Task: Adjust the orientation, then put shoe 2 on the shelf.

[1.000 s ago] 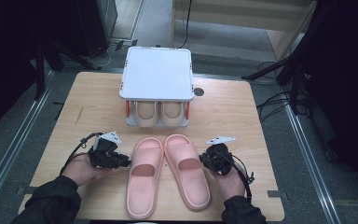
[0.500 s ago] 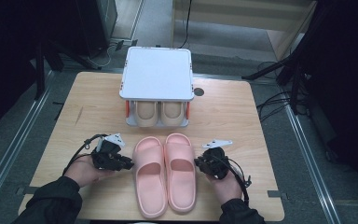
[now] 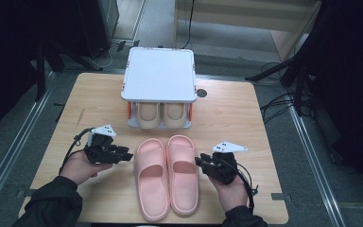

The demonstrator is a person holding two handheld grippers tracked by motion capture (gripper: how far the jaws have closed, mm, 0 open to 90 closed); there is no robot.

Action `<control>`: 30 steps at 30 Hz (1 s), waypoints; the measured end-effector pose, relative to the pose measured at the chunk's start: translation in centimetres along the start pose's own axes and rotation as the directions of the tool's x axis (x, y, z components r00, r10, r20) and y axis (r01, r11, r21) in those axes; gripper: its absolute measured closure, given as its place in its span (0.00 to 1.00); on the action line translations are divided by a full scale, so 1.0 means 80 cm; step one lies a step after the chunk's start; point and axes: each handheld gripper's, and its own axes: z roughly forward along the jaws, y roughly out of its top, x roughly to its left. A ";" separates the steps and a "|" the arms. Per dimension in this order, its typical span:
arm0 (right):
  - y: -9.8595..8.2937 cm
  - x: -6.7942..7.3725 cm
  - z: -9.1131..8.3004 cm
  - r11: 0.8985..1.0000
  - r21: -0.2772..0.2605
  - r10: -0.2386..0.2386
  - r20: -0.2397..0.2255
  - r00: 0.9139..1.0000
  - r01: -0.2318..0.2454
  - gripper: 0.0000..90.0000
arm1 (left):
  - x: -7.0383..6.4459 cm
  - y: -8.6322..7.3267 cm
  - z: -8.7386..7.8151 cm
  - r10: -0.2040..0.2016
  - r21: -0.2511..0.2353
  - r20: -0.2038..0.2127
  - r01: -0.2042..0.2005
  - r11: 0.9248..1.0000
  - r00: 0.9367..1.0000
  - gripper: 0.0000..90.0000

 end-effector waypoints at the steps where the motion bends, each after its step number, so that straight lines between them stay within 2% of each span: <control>1: 0.000 0.000 0.000 1.000 0.000 0.000 0.000 1.000 0.000 0.76 | 0.000 0.000 0.000 0.000 0.000 0.000 0.000 1.000 1.000 0.62; 2: -0.001 0.010 -0.003 1.000 -0.009 -0.010 -0.025 1.000 0.010 0.74 | 0.002 0.003 -0.004 -0.012 -0.013 -0.005 0.012 1.000 1.000 0.61; 4: -0.002 0.015 -0.004 1.000 -0.013 -0.016 -0.037 0.999 0.016 0.73 | 0.003 0.005 -0.006 -0.021 -0.020 -0.002 0.021 1.000 1.000 0.61; 5: -0.004 0.028 -0.005 0.999 -0.023 -0.031 -0.049 0.998 0.030 0.70 | 0.006 0.008 -0.008 -0.024 -0.028 -0.002 0.024 0.999 1.000 0.61; 6: -0.004 0.028 -0.005 0.999 -0.023 -0.031 -0.049 0.998 0.030 0.70 | 0.006 0.008 -0.008 -0.024 -0.028 -0.002 0.024 0.999 1.000 0.61; 8: -0.008 0.047 -0.004 0.998 -0.033 -0.063 -0.074 0.995 0.060 0.64 | 0.010 0.011 -0.008 -0.029 -0.021 -0.011 0.029 0.999 1.000 0.61; 12: -0.013 0.064 0.002 0.997 -0.030 -0.073 -0.113 0.991 0.070 0.60 | 0.011 0.010 -0.010 -0.033 -0.022 -0.021 0.032 0.999 0.999 0.60; 15: -0.016 0.069 0.005 0.996 -0.023 -0.084 -0.117 0.990 0.082 0.57 | 0.012 0.010 -0.011 -0.031 -0.023 -0.023 0.030 0.999 0.999 0.60; 16: -0.019 0.075 0.008 0.996 -0.015 -0.091 -0.114 0.989 0.089 0.52 | 0.012 0.009 -0.012 -0.031 -0.024 -0.026 0.031 0.999 0.999 0.59; 17: -0.019 0.075 0.008 0.996 -0.015 -0.091 -0.114 0.989 0.089 0.52 | 0.012 0.009 -0.012 -0.031 -0.024 -0.026 0.031 0.999 0.999 0.59; 19: -0.023 0.080 0.013 0.994 -0.016 -0.111 -0.098 0.989 0.110 0.45 | 0.014 0.010 -0.012 -0.032 -0.025 -0.031 0.031 0.999 0.999 0.59; 25: -0.027 0.087 0.025 0.994 0.005 -0.108 -0.117 0.987 0.109 0.43 | 0.016 0.013 -0.012 -0.033 -0.030 -0.027 0.032 0.999 0.999 0.59; 30: -0.031 0.092 0.035 0.994 0.018 -0.103 -0.109 0.989 0.106 0.41 | 0.018 0.015 -0.012 -0.032 -0.029 -0.030 0.031 0.999 0.999 0.59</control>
